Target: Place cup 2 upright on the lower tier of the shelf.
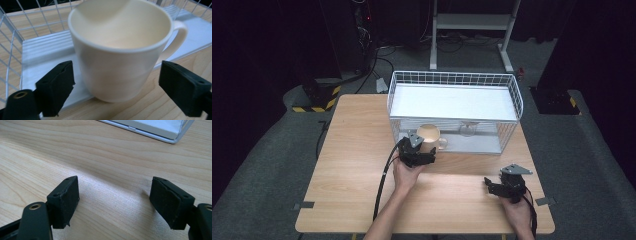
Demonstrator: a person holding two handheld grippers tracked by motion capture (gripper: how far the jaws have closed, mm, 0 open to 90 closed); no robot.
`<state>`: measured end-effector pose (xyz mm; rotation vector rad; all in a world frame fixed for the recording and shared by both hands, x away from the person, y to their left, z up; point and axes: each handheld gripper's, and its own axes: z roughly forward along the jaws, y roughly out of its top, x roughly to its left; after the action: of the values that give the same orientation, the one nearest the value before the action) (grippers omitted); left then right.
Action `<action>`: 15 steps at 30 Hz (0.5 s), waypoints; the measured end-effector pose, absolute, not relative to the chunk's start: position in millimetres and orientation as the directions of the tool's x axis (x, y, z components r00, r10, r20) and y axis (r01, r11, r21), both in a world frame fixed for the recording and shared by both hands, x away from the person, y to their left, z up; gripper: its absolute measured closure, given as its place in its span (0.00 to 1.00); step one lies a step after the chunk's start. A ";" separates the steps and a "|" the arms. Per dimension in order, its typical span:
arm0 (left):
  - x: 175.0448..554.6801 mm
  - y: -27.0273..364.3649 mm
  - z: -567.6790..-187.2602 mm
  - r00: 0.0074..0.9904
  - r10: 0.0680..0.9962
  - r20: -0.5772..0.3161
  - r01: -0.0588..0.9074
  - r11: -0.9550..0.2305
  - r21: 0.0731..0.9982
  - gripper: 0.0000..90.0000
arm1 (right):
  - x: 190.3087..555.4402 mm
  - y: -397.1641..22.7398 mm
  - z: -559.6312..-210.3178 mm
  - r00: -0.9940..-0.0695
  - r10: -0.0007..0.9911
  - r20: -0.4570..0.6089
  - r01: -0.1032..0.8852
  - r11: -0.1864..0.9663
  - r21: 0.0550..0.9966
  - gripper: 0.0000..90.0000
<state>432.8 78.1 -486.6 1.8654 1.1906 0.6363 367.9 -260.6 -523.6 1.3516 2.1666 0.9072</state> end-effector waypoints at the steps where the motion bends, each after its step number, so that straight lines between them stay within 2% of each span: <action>1: 432.6 78.0 -488.0 0.428 0.904 -0.010 0.494 -0.225 0.840 0.17 | 367.9 -260.6 -523.6 -0.434 0.901 -0.016 0.621 0.311 0.719 0.26; 5: 431.8 76.7 -492.3 0.428 0.903 -0.011 0.507 -0.230 0.830 0.18 | 367.9 -260.6 -523.6 -0.434 0.901 -0.016 0.621 0.312 0.719 0.26; 11: 431.1 75.2 -496.8 0.418 0.909 0.006 0.520 -0.244 0.819 0.26 | 367.9 -260.6 -523.6 -0.434 0.901 -0.016 0.620 0.312 0.720 0.26; 15: 431.5 72.8 -498.5 0.408 0.913 0.006 0.527 -0.241 0.815 0.27 | 367.9 -260.6 -523.6 -0.434 0.901 -0.016 0.621 0.312 0.719 0.26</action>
<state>431.5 72.8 -498.5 1.9031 1.2299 0.6418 367.9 -260.6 -523.6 1.3509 2.1669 0.9074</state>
